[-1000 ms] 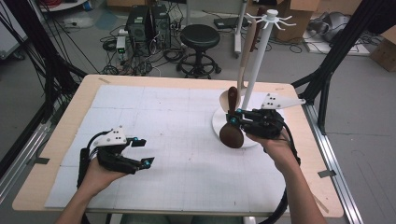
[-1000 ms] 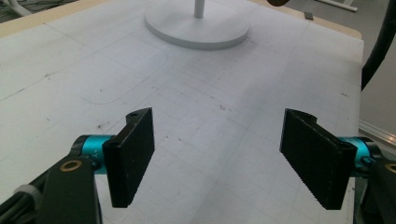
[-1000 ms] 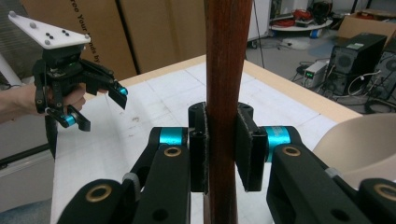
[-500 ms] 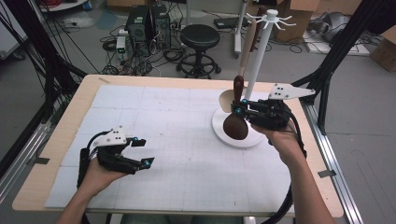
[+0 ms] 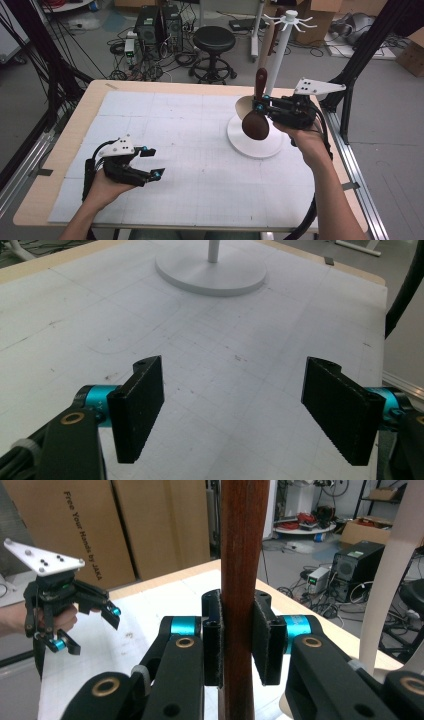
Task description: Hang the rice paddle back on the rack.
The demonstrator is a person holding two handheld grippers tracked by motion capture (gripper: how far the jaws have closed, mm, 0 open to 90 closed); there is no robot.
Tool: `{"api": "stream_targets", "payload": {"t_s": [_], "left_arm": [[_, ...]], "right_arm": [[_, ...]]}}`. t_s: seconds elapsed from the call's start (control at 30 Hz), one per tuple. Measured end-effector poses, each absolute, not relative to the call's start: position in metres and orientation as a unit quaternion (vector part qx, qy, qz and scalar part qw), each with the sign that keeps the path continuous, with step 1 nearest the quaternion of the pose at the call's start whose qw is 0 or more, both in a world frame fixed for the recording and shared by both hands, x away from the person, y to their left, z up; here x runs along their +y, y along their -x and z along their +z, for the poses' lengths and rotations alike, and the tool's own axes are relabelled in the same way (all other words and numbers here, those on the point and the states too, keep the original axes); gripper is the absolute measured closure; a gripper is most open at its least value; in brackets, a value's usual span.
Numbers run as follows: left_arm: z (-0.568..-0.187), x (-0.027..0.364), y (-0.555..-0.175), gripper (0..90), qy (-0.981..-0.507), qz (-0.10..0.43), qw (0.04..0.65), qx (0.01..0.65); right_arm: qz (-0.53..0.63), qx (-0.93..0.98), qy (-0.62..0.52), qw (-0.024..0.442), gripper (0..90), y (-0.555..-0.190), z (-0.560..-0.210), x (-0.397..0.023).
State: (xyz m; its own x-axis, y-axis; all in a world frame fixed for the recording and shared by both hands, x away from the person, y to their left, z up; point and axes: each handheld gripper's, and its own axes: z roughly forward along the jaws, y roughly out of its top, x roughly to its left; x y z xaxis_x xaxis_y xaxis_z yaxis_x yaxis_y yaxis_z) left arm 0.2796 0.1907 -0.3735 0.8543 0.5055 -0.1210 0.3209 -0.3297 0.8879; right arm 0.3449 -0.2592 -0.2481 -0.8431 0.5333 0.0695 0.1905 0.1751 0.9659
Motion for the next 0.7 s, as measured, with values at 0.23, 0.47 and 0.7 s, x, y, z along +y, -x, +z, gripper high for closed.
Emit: {"api": "stream_targets", "payload": {"t_s": [0.23, 0.47, 0.7], "left_arm": [[-0.373, 0.191, -0.28, 25.5, -0.811, 0.088, 0.52, 0.254], [-0.373, 0.191, -0.28, 25.4, -0.81, 0.089, 0.521, 0.255], [-0.372, 0.192, -0.279, 25.4, -0.808, 0.091, 0.522, 0.256]], "right_arm": [[0.595, 0.752, -0.241, 0.148, 78.1, -0.348, -0.243, -0.261], [0.594, 0.752, -0.243, 0.152, 78.1, -0.35, -0.238, -0.262], [0.593, 0.752, -0.243, 0.155, 78.1, -0.352, -0.232, -0.262]]}}
